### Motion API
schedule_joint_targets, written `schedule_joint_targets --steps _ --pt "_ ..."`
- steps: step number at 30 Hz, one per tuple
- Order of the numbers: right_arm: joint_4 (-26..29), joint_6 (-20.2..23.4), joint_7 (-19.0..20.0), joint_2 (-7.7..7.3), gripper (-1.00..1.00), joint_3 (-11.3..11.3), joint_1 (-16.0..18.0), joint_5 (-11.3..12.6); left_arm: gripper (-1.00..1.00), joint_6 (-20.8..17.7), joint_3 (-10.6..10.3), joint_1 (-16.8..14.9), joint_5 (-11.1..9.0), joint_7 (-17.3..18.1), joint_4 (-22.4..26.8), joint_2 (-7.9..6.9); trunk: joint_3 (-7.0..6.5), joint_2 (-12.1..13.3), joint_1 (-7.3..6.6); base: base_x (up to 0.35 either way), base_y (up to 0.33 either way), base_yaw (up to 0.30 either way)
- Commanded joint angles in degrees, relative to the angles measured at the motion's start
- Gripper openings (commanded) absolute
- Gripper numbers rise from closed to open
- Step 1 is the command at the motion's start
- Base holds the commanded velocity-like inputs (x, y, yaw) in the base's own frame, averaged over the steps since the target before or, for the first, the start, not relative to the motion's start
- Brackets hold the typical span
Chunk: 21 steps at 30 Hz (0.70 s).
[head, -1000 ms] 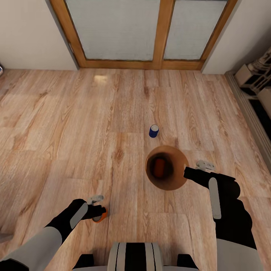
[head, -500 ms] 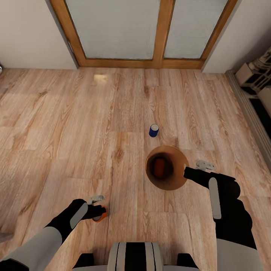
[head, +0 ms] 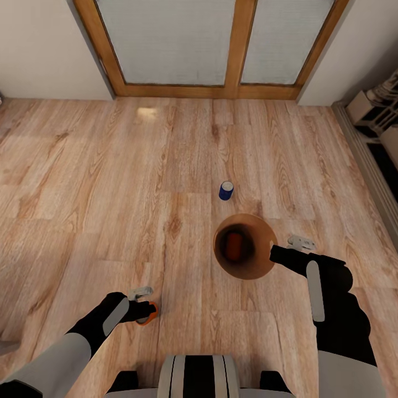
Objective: Put the three can of soda from the living room inside the tash can in the kitchen.
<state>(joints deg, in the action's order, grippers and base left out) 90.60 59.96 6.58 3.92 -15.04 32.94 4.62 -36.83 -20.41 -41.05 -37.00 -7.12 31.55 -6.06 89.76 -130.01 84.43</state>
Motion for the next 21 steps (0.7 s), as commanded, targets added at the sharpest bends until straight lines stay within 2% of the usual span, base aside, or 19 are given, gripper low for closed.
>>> schedule_joint_targets --steps 1,5,11,16,21 --pt "0.01 0.04 0.27 0.03 -1.00 0.01 0.01 1.77 1.00 0.00 0.01 0.00 0.00 0.00 0.00 0.00 0.00 0.00 0.00 0.000 0.000 0.000" --pt "0.03 0.04 0.27 0.22 -1.00 0.17 0.02 1.79 1.00 0.00 -0.04 0.00 0.00 0.00 0.03 0.07 0.00 0.00 0.00 0.000 0.000 0.000" --pt "0.09 0.04 0.38 0.83 -1.00 1.75 0.02 2.00 1.00 0.00 -0.06 0.00 0.00 0.00 0.08 0.16 0.00 0.00 0.00 0.000 0.000 0.000" --pt "0.10 0.04 3.16 1.17 -1.00 2.24 0.02 2.04 1.00 0.00 -0.06 0.00 0.00 0.00 0.08 0.17 0.00 0.00 0.00 0.000 0.000 0.000" --pt "0.10 0.04 4.31 1.17 -1.00 4.00 0.17 2.00 1.00 0.00 -0.07 0.00 0.00 0.00 0.09 0.18 0.00 0.00 0.00 0.000 0.000 0.000"
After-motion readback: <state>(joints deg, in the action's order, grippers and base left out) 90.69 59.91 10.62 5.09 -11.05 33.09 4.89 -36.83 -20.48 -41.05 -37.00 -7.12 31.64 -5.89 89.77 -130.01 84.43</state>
